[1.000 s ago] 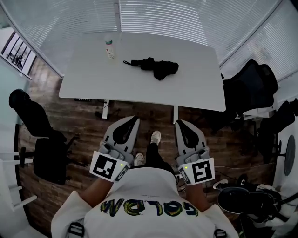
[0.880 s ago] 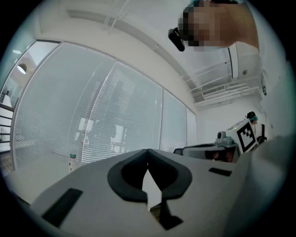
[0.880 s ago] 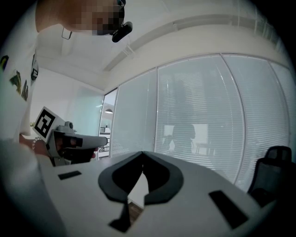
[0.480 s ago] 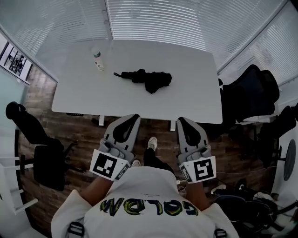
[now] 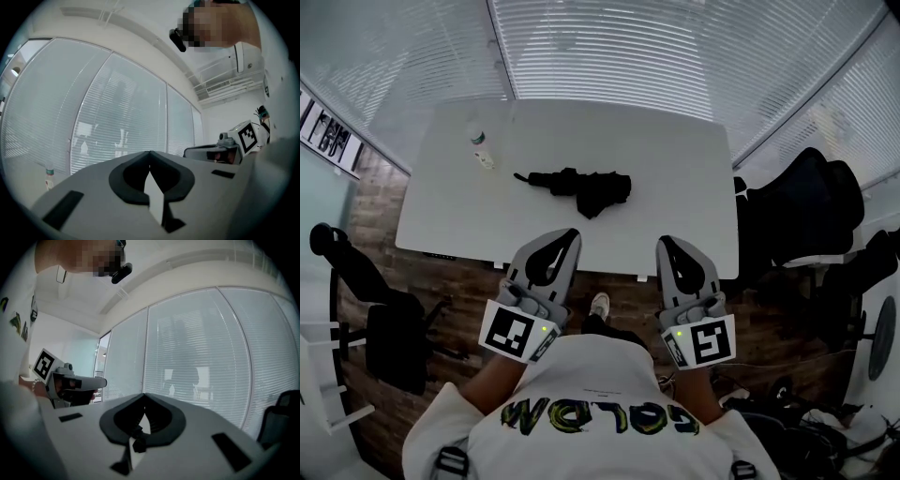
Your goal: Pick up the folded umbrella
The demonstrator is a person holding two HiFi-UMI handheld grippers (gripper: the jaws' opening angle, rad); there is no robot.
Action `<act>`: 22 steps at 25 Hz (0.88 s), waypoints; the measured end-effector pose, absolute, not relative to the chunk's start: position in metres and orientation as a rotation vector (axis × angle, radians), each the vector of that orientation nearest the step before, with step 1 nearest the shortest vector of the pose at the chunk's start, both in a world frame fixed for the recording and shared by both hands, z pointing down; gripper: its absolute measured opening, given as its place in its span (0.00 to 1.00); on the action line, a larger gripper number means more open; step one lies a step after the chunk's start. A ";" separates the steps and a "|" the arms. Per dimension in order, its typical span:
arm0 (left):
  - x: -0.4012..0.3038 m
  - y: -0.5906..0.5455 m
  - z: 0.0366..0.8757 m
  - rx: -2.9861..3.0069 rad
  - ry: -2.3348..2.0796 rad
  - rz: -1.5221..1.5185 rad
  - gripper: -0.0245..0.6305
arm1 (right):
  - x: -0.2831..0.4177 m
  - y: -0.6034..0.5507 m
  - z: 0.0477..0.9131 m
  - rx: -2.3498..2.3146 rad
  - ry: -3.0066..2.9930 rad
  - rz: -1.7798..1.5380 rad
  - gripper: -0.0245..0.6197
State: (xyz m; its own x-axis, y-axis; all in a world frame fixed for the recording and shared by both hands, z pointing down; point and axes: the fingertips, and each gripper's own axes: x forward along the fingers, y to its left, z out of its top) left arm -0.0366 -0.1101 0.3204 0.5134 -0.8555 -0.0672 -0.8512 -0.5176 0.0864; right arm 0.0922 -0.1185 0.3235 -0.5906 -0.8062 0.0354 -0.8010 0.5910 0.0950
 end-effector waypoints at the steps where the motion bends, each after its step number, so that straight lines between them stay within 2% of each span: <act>1: -0.033 -0.118 0.319 2.699 -1.521 -0.157 0.05 | 0.095 -0.126 0.322 1.383 -2.737 -0.110 0.06; 11: -0.005 -0.181 0.322 2.725 -1.529 -0.157 0.05 | 0.121 -0.190 0.327 1.364 -2.741 -0.121 0.06; 22: -0.018 -0.223 0.326 2.708 -1.565 -0.119 0.05 | 0.106 -0.232 0.333 1.317 -2.759 -0.098 0.06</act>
